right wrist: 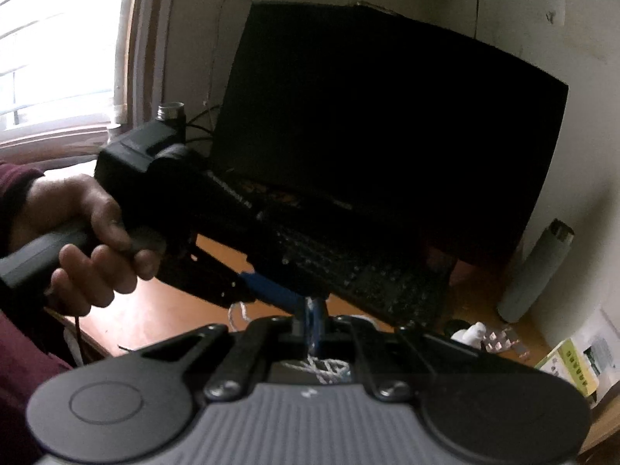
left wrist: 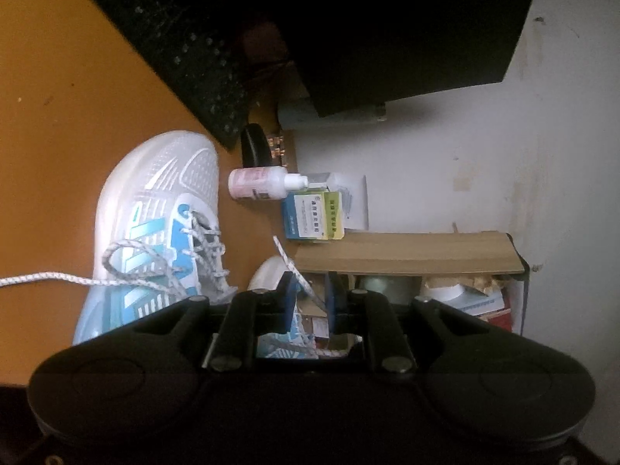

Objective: Lace up shoes with both hands

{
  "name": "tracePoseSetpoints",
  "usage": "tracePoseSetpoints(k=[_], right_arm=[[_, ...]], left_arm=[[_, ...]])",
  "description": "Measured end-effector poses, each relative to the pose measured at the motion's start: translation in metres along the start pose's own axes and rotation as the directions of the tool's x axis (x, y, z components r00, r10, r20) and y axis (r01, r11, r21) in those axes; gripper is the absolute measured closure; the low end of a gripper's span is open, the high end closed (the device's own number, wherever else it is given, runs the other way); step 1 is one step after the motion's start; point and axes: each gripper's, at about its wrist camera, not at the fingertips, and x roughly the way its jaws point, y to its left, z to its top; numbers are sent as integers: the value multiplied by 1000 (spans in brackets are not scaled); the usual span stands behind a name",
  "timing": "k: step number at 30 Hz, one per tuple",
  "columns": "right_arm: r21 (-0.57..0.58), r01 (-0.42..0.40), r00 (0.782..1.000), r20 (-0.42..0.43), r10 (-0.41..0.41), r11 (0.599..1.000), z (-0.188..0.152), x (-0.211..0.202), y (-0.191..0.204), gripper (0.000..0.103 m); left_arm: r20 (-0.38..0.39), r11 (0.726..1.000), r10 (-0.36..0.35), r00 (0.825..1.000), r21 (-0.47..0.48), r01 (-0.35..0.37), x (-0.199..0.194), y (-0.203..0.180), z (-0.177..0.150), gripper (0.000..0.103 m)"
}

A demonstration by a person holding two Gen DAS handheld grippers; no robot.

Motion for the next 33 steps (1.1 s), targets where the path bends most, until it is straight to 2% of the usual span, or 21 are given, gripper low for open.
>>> tracePoseSetpoints(k=[9,24,27,29,33], right_arm=[[1,-19,1000,2,19,1000,-4,-11,3,101],[-28,-42,999,-27,41,999,-18,-21,10,100],[-47,-48,999,-21,47,998,-19,-25,11,100],[-57,-49,999,-23,48,997,-19,-26,11,100],[-47,-43,999,-17,42,998,-21,-30,11,100]], left_arm=[[-44,991,-93,995,-101,88,13,14,5,90],[-87,987,-150,985,-76,143,15,12,5,90],[-90,992,-125,988,-28,123,15,7,4,91],[-92,995,-91,992,37,95,15,1,2,100],[-87,982,-53,995,178,68,12,-17,-1,102]])
